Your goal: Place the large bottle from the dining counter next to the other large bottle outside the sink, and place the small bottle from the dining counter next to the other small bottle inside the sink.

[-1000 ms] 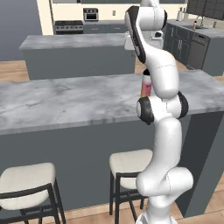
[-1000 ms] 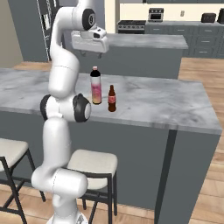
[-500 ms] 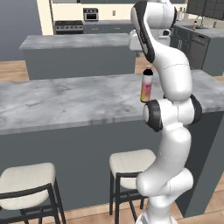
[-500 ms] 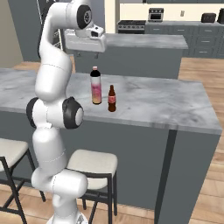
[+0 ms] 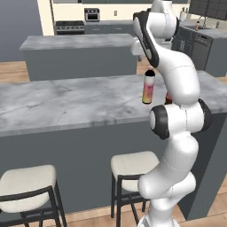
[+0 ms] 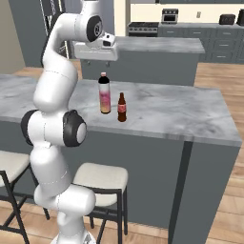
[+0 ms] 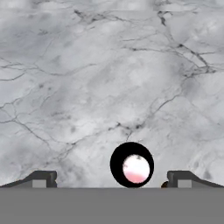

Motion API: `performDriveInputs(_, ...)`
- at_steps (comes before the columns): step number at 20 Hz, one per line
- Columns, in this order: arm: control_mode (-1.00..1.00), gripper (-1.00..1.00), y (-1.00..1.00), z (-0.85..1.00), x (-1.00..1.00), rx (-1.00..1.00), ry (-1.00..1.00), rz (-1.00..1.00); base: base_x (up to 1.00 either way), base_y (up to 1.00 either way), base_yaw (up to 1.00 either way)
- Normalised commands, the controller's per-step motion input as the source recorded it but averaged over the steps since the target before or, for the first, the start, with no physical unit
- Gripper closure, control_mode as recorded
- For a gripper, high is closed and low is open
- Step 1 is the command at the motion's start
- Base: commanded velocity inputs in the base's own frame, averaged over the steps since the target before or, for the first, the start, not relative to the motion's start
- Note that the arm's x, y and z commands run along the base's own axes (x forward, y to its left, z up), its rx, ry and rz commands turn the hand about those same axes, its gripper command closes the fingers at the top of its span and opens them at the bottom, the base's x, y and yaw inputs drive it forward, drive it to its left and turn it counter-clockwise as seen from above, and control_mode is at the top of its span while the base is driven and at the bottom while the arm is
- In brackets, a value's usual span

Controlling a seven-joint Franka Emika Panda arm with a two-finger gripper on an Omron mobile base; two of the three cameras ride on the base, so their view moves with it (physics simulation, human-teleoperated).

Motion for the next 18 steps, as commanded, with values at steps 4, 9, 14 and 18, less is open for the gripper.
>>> performDriveInputs(4,-1.0,-1.0,-0.53,0.0,0.18,0.0,0.0,0.07,0.0,0.0,0.0)
performDriveInputs(9,-1.0,-1.0,-0.42,0.13,0.16,0.0,0.0,0.07,0.0,0.0,0.0)
performDriveInputs(14,-1.0,-1.0,0.0,0.23,-0.08,0.0,0.03,0.03,0.0,0.0,0.0)
performDriveInputs(18,-1.0,-1.0,0.12,0.23,-0.26,0.0,0.04,0.01,0.0,0.0,0.0)
